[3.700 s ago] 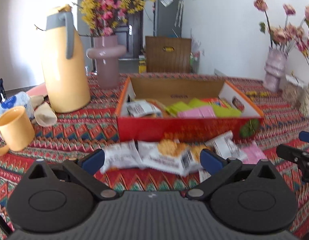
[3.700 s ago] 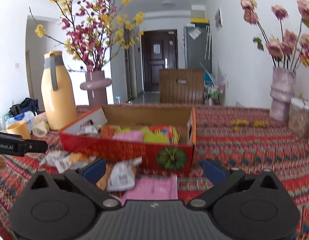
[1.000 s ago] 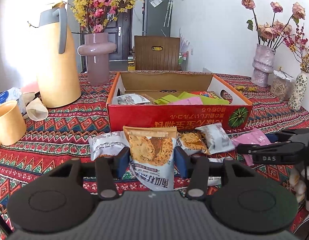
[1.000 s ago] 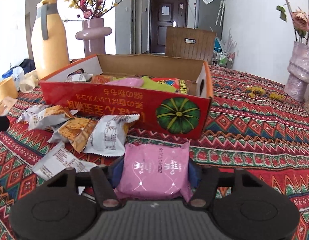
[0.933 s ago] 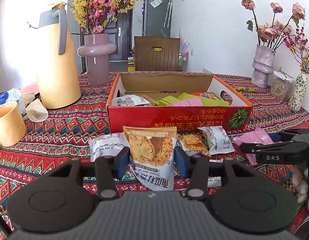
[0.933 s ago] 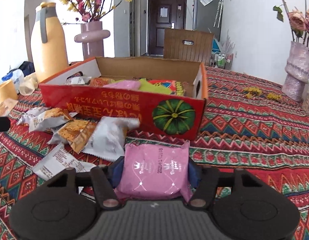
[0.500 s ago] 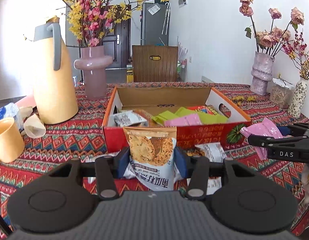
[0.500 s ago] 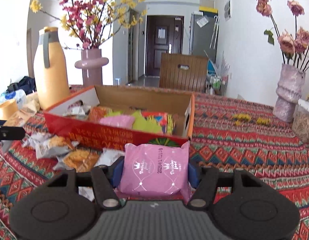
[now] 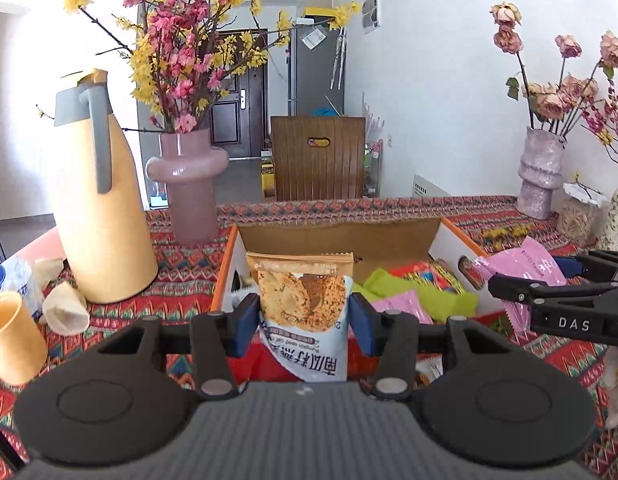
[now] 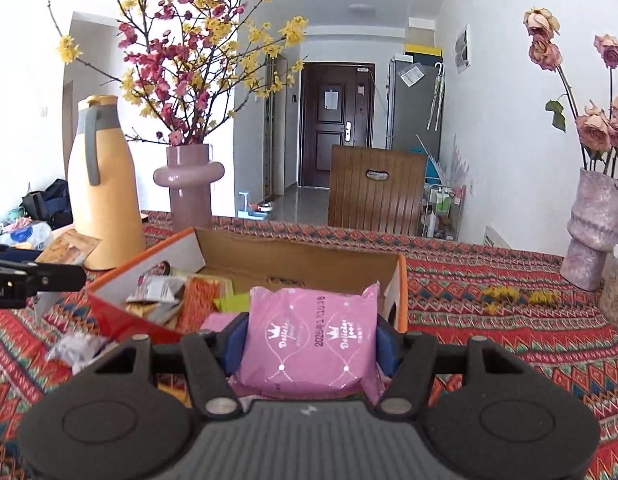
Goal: Organize snacks
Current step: 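Carry both packets into the box and open both tools to release them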
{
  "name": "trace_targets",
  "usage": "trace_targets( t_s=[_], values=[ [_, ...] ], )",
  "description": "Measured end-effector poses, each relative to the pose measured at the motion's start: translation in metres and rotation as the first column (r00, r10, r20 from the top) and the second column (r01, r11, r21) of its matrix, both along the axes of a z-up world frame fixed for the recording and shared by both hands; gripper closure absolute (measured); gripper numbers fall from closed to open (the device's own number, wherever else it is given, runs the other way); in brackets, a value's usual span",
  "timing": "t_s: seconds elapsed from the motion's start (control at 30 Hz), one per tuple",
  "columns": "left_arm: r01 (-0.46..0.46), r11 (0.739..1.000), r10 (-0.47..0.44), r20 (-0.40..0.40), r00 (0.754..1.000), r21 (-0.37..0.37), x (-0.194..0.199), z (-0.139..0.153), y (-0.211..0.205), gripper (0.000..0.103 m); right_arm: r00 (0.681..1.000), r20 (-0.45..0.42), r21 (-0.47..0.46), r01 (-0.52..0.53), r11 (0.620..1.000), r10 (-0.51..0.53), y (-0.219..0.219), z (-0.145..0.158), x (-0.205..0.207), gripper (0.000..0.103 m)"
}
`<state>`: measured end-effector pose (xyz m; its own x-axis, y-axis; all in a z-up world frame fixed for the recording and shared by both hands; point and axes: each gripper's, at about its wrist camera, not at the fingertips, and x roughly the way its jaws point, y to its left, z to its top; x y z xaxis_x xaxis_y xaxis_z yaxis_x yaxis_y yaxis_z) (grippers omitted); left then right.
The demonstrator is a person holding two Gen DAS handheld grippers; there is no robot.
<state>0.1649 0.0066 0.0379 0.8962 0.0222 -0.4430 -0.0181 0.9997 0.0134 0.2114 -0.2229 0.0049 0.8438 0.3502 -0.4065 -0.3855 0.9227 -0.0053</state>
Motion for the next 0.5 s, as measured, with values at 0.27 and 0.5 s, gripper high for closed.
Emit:
trace_targets(
  t_s=[0.27,0.5],
  values=[
    [-0.021,1.000,0.021,0.016,1.000,-0.003,0.043,0.004,0.005,0.054,1.000,-0.001,0.033,0.019,0.999,-0.019,0.014,0.002,0.040,0.041],
    [-0.063,0.998,0.063,0.012,0.998,-0.021,0.075,-0.006,0.012,0.054,0.999,-0.013,0.077,0.043,0.996,-0.042,0.022,-0.016,0.064,0.041]
  ],
)
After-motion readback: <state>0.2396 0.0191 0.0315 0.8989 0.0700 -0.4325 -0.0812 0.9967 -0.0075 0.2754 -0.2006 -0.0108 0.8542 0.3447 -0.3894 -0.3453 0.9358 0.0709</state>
